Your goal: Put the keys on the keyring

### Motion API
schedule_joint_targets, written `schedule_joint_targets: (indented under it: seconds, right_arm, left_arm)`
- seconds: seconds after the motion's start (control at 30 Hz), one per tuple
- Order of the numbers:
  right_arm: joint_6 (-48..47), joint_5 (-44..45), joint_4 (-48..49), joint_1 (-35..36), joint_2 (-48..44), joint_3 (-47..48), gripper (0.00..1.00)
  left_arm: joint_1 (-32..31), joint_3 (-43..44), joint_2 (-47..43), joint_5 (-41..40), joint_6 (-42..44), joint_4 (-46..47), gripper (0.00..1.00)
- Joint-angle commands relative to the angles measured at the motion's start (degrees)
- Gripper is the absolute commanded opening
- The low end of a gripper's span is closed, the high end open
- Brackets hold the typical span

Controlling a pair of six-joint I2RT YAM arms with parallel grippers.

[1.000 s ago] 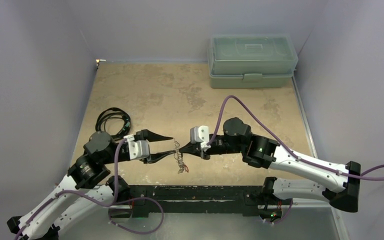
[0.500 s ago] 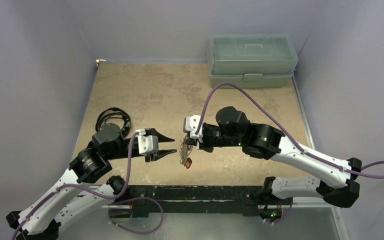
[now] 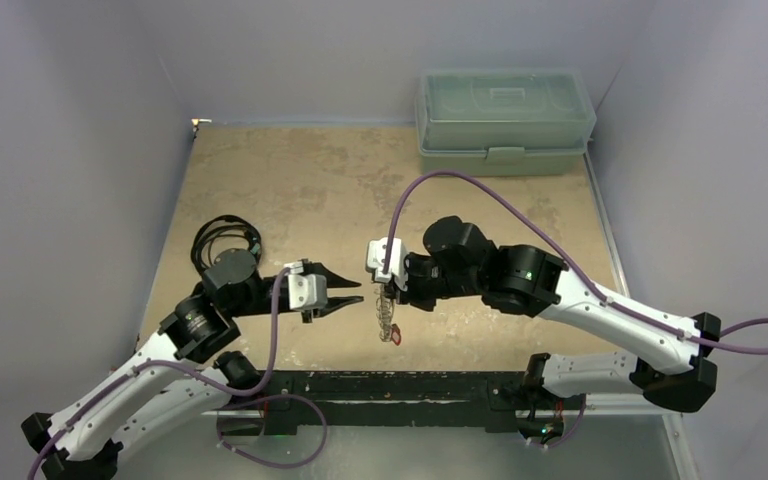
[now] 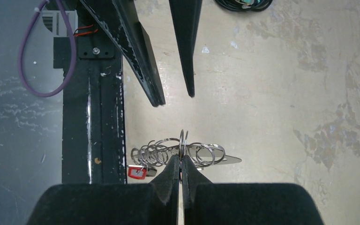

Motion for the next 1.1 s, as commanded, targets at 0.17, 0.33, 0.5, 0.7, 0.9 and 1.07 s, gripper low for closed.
schedule_joint_targets:
  seconds: [0.17,0.33,0.5,0.7,0.9,1.07]
  right_arm:
    - [0.3,-2.2,0.6,1.5,0.1,3.3,0.00]
    - [0.2,-2.3,1.1,2.0,0.4,3.5,0.00]
    - [0.4,-2.2,1.1,2.6,1.1,3.4,0.00]
    - [0.3,-1.9,1.7,2.9,1.0,3.4,0.00]
    - [0.2,-1.8,1.8,3.0,0.7,3.1,0.00]
    - [0.1,-2.1,2.0,3.1,0.9,3.2,0.00]
  left_arm:
    - [-0.1,-2.4,3.4,6.8,-2.4,9.4,0.24]
    - [-0.1,-3.0,4.1,7.4,-3.3,10.4,0.24]
    - [-0.2,-3.3,4.6,8.4,-4.1,11.2,0.20]
    - [-0.2,-4.2,5.2,10.2,-5.4,12.4,0.17]
    - [-0.2,-4.9,5.3,11.0,-6.1,13.4,0.10]
    - [-0.3,-5.3,5.5,11.4,-6.7,13.7,0.08]
